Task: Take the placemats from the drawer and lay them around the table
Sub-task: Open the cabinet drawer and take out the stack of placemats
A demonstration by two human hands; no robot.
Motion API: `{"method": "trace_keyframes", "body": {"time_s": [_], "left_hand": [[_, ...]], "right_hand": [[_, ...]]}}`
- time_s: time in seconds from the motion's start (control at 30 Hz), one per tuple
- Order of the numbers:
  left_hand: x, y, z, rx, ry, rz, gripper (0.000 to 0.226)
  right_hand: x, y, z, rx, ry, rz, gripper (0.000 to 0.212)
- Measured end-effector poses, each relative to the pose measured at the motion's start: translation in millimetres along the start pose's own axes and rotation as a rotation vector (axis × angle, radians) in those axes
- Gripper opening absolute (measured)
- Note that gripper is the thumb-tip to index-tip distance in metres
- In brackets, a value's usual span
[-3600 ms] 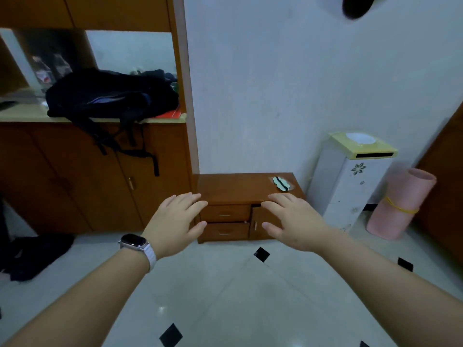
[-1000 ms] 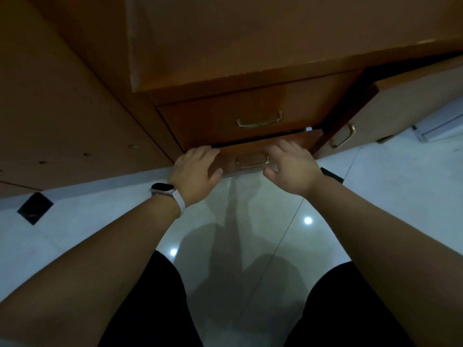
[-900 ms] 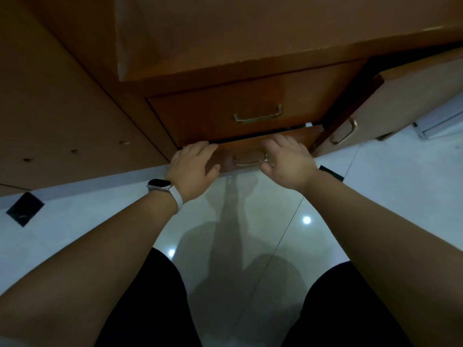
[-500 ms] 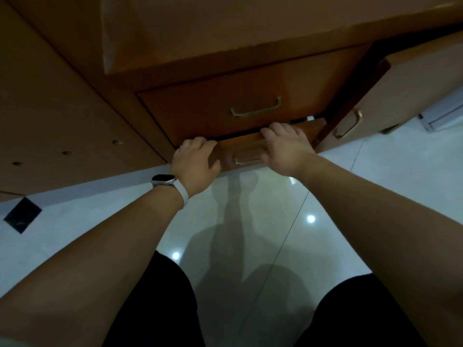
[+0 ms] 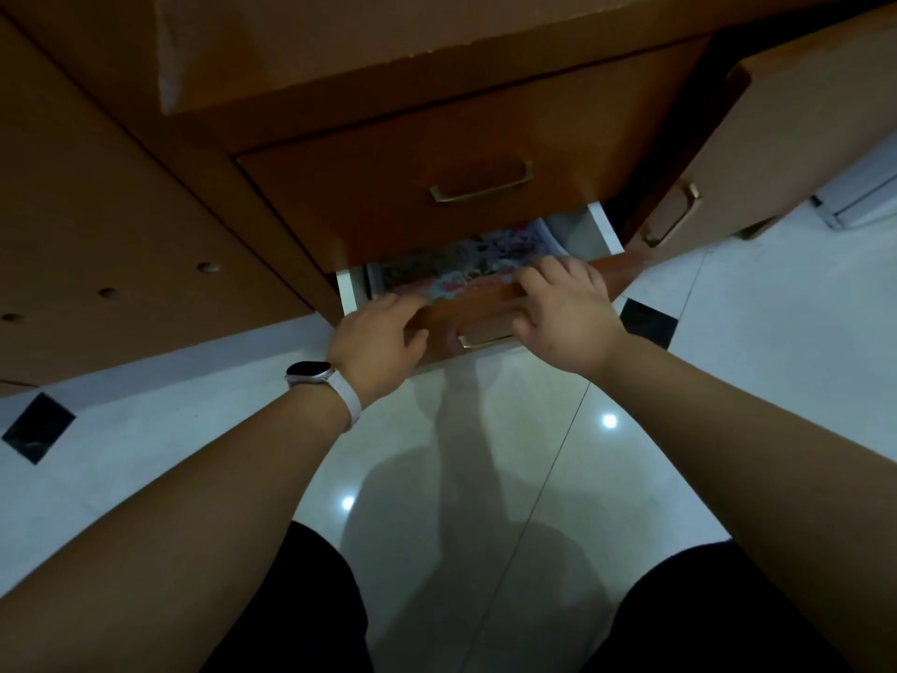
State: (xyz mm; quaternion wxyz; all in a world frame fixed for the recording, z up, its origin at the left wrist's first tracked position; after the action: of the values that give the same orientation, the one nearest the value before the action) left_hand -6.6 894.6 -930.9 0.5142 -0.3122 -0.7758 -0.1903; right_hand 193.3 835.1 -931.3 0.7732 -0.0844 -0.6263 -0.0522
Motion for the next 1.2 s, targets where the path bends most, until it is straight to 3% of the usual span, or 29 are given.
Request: {"method": "trace_keyframes", "body": {"time_s": [0.27, 0.57, 0.7, 0.9, 1.2], "left_hand": [[-8.9, -26.9, -21.0, -0.055, -0.011, 0.071, 0.038], [-18.8, -49.2, -31.1, -0.129, -0.046, 0.147, 0.025], [-24.3, -55.5, -41.5, -0.143, -0.031, 0.155, 0.017], [-29.5, -64.2, -50.0, -0.169, -0.031, 0.222, 0.017], [-38.1, -61.2, -48.9, -0.188, -0.068, 0.281, 0.019]], "right_hand": [[0.8, -19.8, -7.7, 0.066, 0.035, 0.126, 0.039], [-5.7, -47.1, -7.8, 0.137, 0.033, 0.249, 0.042], [-8.7, -60.4, -9.7, 0.117, 0.025, 0.255, 0.045], [-10.8, -76.7, -8.8, 0.100, 0.025, 0.310, 0.028], [-11.3, -71.4, -12.7, 0.021, 0.099, 0.450, 0.030]]}}
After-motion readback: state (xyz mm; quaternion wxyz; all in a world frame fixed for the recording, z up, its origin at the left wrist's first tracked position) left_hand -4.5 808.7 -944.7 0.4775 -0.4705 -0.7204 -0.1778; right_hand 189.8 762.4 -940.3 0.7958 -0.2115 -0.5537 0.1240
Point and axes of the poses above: each hand's wrist, its own y-axis towards the middle knuckle, its own x-axis out of the back of the hand, z = x × y, the point moved 7 cm from there along y, towards the middle knuckle, and after that the axes turned 8 degrees about -x, right-handed, at the moved point
